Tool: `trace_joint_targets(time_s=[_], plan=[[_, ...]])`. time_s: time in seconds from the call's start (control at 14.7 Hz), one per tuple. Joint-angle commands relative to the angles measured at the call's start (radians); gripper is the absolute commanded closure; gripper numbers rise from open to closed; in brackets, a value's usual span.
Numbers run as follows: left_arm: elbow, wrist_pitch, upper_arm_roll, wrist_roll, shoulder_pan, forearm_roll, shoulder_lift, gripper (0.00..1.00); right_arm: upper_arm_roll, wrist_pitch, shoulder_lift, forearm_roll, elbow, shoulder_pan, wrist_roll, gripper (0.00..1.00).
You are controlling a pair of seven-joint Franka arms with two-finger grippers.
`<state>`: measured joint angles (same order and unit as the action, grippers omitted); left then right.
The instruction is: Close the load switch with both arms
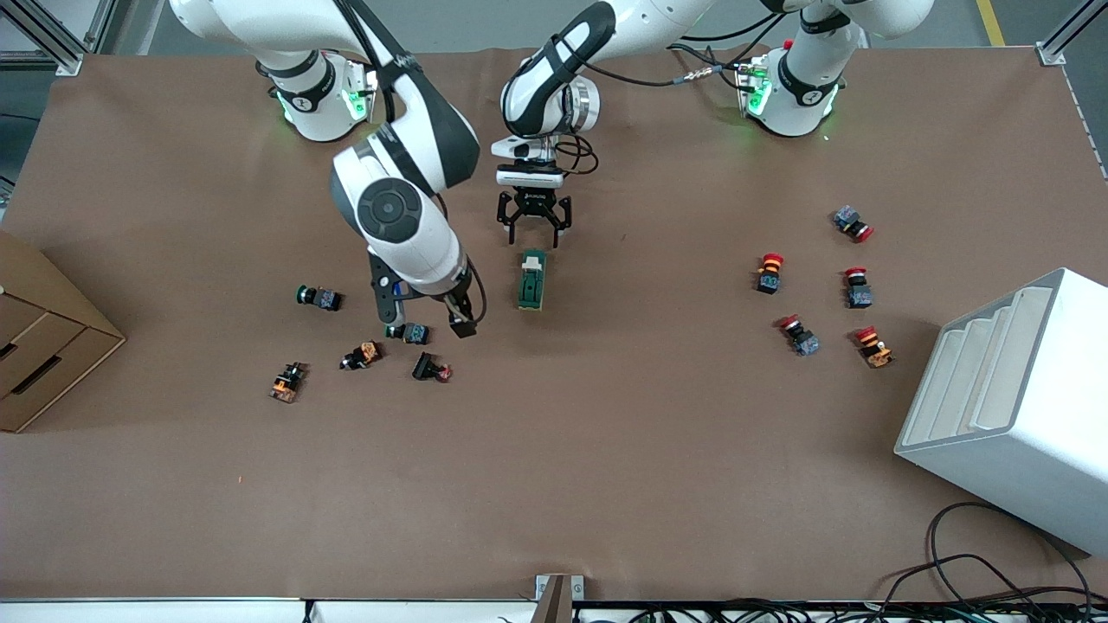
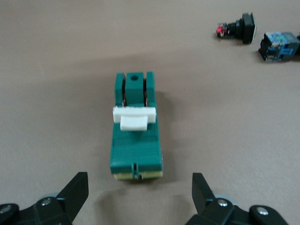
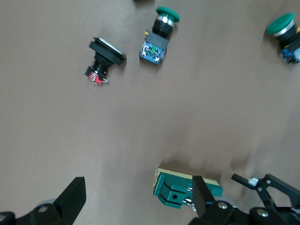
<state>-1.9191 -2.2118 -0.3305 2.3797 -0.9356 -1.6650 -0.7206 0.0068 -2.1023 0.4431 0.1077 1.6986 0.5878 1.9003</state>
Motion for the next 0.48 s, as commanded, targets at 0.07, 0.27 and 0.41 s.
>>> trace_joint_targets(time_s=[0.07,0.27,0.41], plan=[[0.005,0.02,0.005,0.091,0.001,-0.107,-0.023,0.03,-0.011,-0.06,0.06,0.01,0.003,0.075,0.017,0.0],[0.026,0.03,0.007,0.095,0.001,-0.121,-0.056,0.02,-0.01,-0.084,0.094,-0.002,0.001,0.109,-0.122,0.0],[0.051,0.041,0.014,0.095,0.001,-0.14,-0.079,0.02,-0.01,-0.119,0.111,-0.002,0.003,0.131,-0.136,0.0]])
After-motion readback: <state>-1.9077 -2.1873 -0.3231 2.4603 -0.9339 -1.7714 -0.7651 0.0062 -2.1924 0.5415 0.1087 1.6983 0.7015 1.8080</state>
